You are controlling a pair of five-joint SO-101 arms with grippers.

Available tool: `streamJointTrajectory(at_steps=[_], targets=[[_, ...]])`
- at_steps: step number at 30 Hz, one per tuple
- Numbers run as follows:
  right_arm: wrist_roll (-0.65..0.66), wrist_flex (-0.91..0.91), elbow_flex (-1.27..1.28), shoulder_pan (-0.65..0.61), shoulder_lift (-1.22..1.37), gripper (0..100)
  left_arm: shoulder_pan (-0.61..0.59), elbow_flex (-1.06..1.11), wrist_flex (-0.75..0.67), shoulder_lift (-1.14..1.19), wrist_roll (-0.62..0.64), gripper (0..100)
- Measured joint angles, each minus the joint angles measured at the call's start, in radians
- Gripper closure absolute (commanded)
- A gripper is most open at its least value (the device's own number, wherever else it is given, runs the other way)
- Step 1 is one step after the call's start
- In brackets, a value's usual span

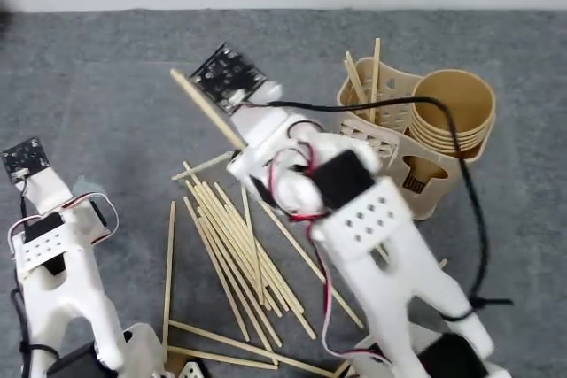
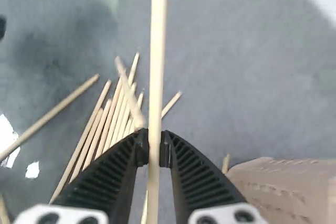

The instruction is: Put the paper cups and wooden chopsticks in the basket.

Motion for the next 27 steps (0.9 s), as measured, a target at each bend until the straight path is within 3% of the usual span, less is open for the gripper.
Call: streamJointTrajectory(at_steps=[8, 21, 27], targets=[[0.000, -0.138, 0.000, 0.144, -0.100, 99.1, 0.000, 0.000, 0.000, 0.000, 0.000, 99], [-0.055, -0.529, 0.003, 0.422, -0.115, 99.1, 0.000, 0.000, 0.000, 0.000, 0.000, 99], [-0.066, -0.786, 0.193, 0.488, -0.115, 99.1, 0.000, 0.000, 0.000, 0.000, 0.000, 99]])
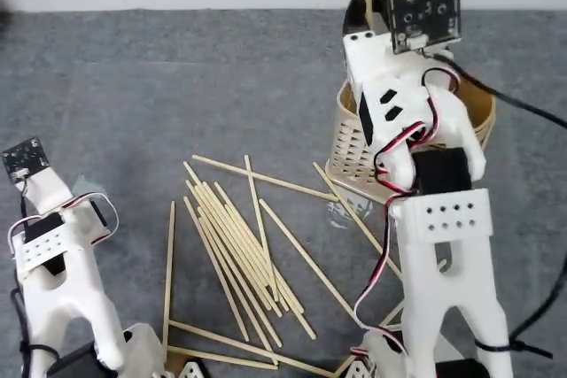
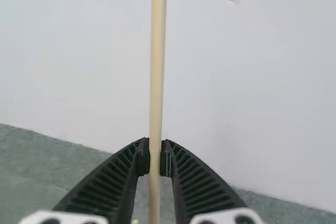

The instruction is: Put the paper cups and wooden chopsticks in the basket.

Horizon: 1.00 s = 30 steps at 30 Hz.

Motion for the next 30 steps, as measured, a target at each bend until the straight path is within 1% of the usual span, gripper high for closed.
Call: streamJointTrajectory(at_steps=[3, 9, 10, 14, 16, 20, 22, 24, 27, 30], targets=[[-0.003, -0.109, 0.114, 0.031, 0.000, 99.1, 0.000, 0.000, 0.000, 0.000, 0.000, 99], [-0.012, -0.190, 0.235, 0.035, 0.000, 98.8, 0.000, 0.000, 0.000, 0.000, 0.000, 99], [-0.012, -0.209, 0.259, 0.035, 0.000, 97.7, 0.000, 0.000, 0.000, 0.000, 0.000, 99], [-0.012, -0.241, 0.322, 0.032, 0.000, 86.3, 0.000, 0.000, 0.000, 0.000, 0.000, 99], [-0.012, -0.242, 0.330, 0.034, 0.000, 86.4, 0.000, 0.000, 0.000, 0.000, 0.000, 99], [-0.012, -0.242, 0.330, 0.032, -0.017, 91.9, 0.000, 0.000, 0.000, 0.000, 0.000, 99], [-0.012, -0.186, 0.311, 0.037, -0.052, 94.0, 0.000, 0.000, 0.000, 0.000, 0.000, 99], [-0.012, -0.086, 0.275, 0.035, -0.092, 95.7, 0.005, 0.000, 0.000, -0.003, 0.000, 99], [-0.012, 0.104, 0.224, -0.005, -0.160, 98.0, 0.040, 0.000, 0.002, -0.003, 0.000, 99], [-0.012, 0.301, 0.212, -0.048, -0.219, 98.7, 0.101, -0.005, 0.058, -0.003, -0.002, 99]])
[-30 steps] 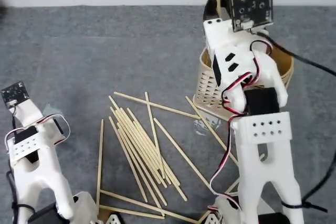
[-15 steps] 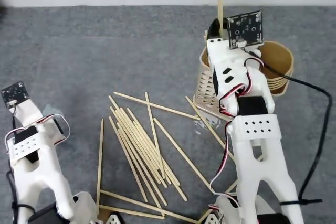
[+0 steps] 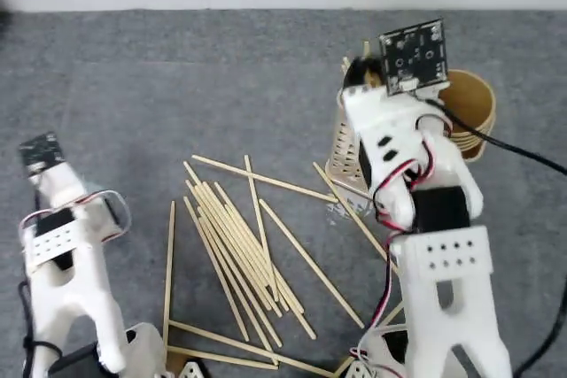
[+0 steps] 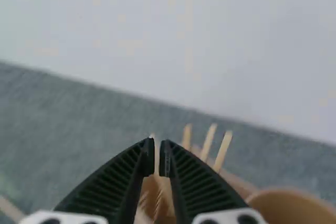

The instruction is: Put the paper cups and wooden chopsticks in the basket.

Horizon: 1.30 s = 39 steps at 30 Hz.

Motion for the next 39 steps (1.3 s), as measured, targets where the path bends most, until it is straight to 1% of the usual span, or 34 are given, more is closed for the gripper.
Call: streamJointTrajectory(at_steps=[4, 6, 9, 12, 16, 18, 21, 25, 29, 32, 35, 39], targets=[[0.000, 0.238, 0.000, -0.083, -0.040, 98.8, 0.087, -0.074, 0.150, 0.000, -0.002, 99], [0.000, 0.318, 0.011, -0.110, -0.049, 98.7, 0.127, -0.132, 0.233, 0.000, -0.003, 99], [0.000, 0.373, 0.066, -0.152, -0.052, 98.6, 0.176, -0.218, 0.339, 0.000, -0.003, 99], [0.000, 0.377, 0.149, -0.152, -0.052, 98.4, 0.201, -0.267, 0.394, -0.002, -0.003, 99], [0.000, 0.377, 0.250, -0.158, -0.052, 98.3, 0.210, -0.275, 0.405, -0.002, -0.005, 98], [0.000, 0.377, 0.293, -0.153, -0.052, 98.3, 0.224, -0.275, 0.405, -0.002, -0.008, 94], [-0.002, 0.344, 0.359, -0.157, -0.052, 98.3, 0.276, -0.264, 0.405, -0.002, -0.025, 87], [-0.063, 0.272, 0.446, -0.155, -0.052, 98.3, 0.348, -0.235, 0.405, -0.002, -0.008, 83], [-0.089, 0.244, 0.474, -0.155, -0.052, 98.3, 0.362, -0.226, 0.405, -0.002, 0.000, 79], [-0.095, 0.236, 0.474, -0.130, -0.052, 98.3, 0.368, -0.226, 0.405, 0.000, 0.000, 74], [-0.095, 0.236, 0.474, -0.118, -0.052, 98.3, 0.377, -0.226, 0.405, 0.049, 0.000, 74], [-0.095, 0.236, 0.474, -0.120, -0.052, 98.3, 0.408, -0.249, 0.405, 0.187, 0.002, 74]])
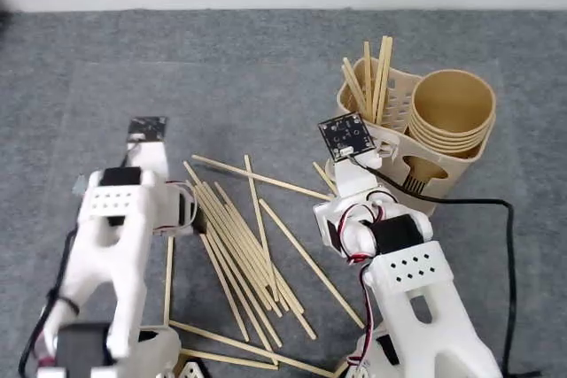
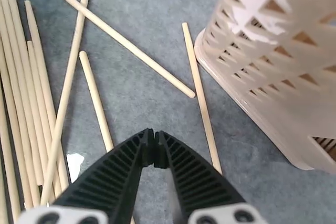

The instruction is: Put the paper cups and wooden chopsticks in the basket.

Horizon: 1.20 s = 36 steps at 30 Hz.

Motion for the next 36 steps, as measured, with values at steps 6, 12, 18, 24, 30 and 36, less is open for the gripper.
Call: streamJointTrajectory(at_steps=[6, 12, 18, 24, 30, 36], targets=[[-0.003, 0.000, 0.000, 0.000, 0.000, 98.3, 0.005, -0.083, 0.000, 0.210, 0.005, 74], [-0.003, 0.000, 0.000, 0.000, 0.000, 98.3, 0.012, -0.138, 0.002, 0.292, 0.006, 74], [-0.003, 0.000, 0.000, 0.000, 0.000, 98.3, 0.012, -0.143, 0.002, 0.305, 0.048, 74], [-0.003, 0.000, 0.000, 0.000, 0.000, 98.3, 0.015, -0.143, 0.011, 0.305, 0.055, 87], [-0.003, 0.000, 0.000, 0.000, 0.000, 98.3, 0.014, -0.152, 0.002, 0.318, 0.055, 93], [-0.003, 0.000, 0.000, 0.000, 0.000, 98.3, 0.014, -0.157, 0.014, 0.324, 0.060, 93]])
